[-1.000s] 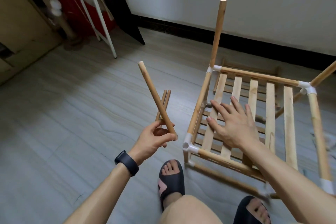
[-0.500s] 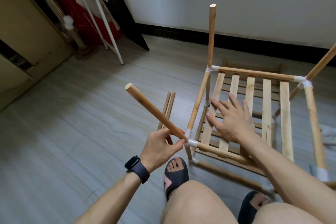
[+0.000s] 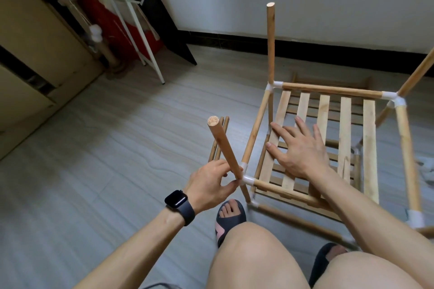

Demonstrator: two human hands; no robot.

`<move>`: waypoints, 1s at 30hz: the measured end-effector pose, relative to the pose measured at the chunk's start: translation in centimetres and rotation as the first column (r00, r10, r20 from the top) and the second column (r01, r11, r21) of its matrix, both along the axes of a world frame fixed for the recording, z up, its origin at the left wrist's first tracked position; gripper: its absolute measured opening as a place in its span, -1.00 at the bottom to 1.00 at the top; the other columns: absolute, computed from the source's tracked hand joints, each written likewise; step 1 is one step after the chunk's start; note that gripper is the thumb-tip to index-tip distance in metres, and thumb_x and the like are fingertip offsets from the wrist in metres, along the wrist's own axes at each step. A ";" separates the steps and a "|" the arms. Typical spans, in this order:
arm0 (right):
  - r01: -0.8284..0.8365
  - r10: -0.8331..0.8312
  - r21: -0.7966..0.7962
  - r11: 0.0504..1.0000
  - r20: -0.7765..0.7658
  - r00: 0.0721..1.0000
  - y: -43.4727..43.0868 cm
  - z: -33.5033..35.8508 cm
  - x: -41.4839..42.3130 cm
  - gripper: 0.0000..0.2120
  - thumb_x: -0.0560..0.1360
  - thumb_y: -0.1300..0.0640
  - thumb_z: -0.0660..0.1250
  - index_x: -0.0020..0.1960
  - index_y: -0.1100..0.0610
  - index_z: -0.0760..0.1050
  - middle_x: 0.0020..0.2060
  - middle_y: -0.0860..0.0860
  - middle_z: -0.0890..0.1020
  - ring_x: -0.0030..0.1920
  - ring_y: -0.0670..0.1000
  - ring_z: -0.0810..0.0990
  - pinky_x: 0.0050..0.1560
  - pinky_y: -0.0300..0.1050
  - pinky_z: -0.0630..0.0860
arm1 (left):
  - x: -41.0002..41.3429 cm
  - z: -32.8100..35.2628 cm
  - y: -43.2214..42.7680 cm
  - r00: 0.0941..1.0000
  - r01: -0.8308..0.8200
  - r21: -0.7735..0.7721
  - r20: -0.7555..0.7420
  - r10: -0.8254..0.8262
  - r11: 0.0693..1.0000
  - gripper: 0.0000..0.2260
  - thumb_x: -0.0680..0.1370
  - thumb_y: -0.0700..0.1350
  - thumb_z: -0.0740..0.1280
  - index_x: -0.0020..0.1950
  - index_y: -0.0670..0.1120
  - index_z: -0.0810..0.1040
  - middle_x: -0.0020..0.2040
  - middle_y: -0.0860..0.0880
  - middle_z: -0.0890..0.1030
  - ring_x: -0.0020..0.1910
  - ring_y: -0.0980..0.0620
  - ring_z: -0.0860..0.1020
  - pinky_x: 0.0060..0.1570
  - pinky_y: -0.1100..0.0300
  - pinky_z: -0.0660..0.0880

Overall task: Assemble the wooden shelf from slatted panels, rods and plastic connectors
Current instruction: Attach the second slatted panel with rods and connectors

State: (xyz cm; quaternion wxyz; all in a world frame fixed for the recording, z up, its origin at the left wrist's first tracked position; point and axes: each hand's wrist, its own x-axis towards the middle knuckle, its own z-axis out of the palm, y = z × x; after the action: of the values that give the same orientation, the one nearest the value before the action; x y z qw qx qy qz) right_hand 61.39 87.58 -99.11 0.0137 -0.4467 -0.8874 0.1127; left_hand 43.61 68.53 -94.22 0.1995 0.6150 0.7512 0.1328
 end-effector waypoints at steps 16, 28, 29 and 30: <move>-0.022 0.022 0.012 1.000 0.009 1.000 -0.3 -0.3 0.1 -0.31 0.54 -0.45 -0.17 0.60 -0.23 -0.09 0.57 -0.07 0.22 0.61 0.05 -0.19 0.55 0.27 -0.25 | 3.9 9.9 3.7 0.366 -0.385 0.425 0.885 -0.287 0.819 -0.64 0.53 -0.04 0.14 -0.46 0.01 0.19 -0.54 0.13 0.21 -0.57 0.15 0.14 -0.49 0.26 0.09; -0.064 0.059 -0.251 0.966 -0.028 0.998 0.8 2.6 0.3 -0.33 0.55 -0.43 0.01 0.59 -0.20 0.10 0.57 -0.08 0.23 0.62 0.04 -0.13 0.55 0.25 -0.23 | 3.9 9.4 4.3 0.348 -0.459 0.430 0.892 -0.288 0.778 -0.65 0.53 -0.01 0.16 -0.49 0.10 0.32 -0.55 0.15 0.24 -0.59 0.16 0.16 -0.49 0.34 0.18; -0.051 0.017 -0.332 0.942 -0.105 0.994 0.8 4.0 0.4 -0.36 0.56 -0.40 0.07 0.56 -0.15 0.22 0.54 -0.07 0.30 0.61 0.06 -0.01 0.56 0.24 -0.10 | 4.1 9.5 4.0 0.355 -0.462 0.431 0.891 -0.284 0.775 -0.64 0.53 0.00 0.17 -0.49 0.10 0.31 -0.55 0.15 0.24 -0.59 0.15 0.16 -0.49 0.33 0.18; -0.032 -0.049 -0.399 0.916 -0.190 0.981 0.7 5.8 0.7 -0.39 0.57 -0.36 0.12 0.52 -0.08 0.31 0.50 -0.05 0.37 0.58 0.06 0.14 0.54 0.18 0.06 | 4.2 9.8 3.9 0.362 -0.465 0.433 0.889 -0.280 0.773 -0.64 0.53 0.00 0.17 -0.49 0.10 0.30 -0.56 0.15 0.23 -0.58 0.14 0.15 -0.49 0.32 0.17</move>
State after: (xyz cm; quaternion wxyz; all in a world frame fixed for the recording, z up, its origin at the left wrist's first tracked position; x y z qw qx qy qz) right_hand 62.14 88.30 -93.26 0.0098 -0.4307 -0.8379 0.3352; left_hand 47.77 72.38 -84.46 0.3607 0.4105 0.4490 0.7070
